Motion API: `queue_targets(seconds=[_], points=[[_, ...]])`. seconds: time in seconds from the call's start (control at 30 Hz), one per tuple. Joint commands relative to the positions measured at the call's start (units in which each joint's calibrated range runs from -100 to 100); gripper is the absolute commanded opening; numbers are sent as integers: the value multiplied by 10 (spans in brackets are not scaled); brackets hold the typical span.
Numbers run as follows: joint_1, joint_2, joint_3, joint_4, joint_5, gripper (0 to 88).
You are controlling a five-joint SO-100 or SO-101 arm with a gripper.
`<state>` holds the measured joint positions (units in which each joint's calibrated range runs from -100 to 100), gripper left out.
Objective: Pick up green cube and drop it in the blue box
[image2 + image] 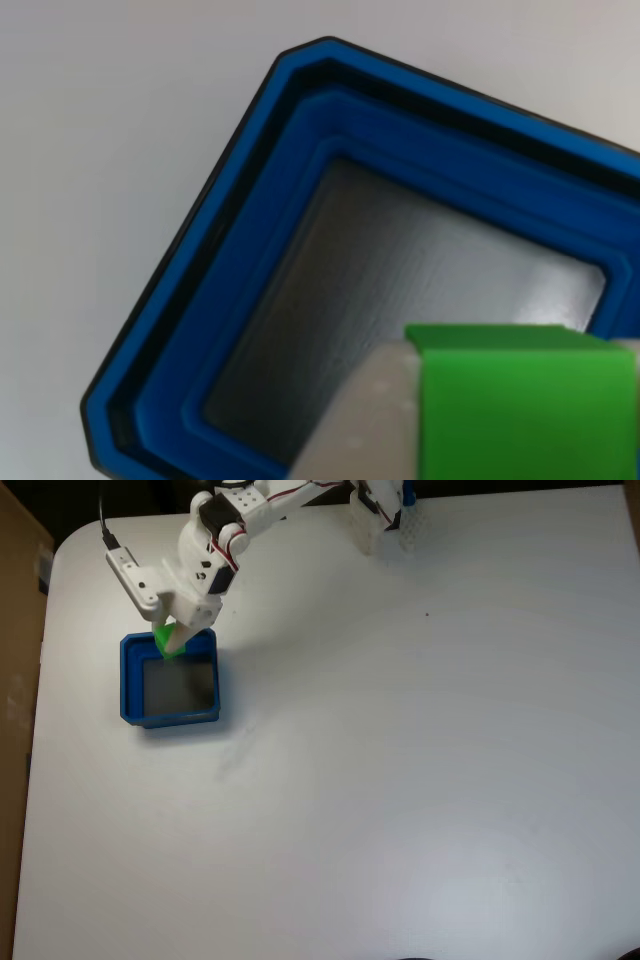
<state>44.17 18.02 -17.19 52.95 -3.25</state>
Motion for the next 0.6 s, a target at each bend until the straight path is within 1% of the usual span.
queue_targets(seconds=[0.0, 0.17, 0.4, 0.57], points=[[-1, -7, -30, -9, -2, 15], [-5, 7, -32, -17, -2, 15], [-7, 48, -30, -101, -1, 15], [-7, 74, -30, -129, -1, 15]])
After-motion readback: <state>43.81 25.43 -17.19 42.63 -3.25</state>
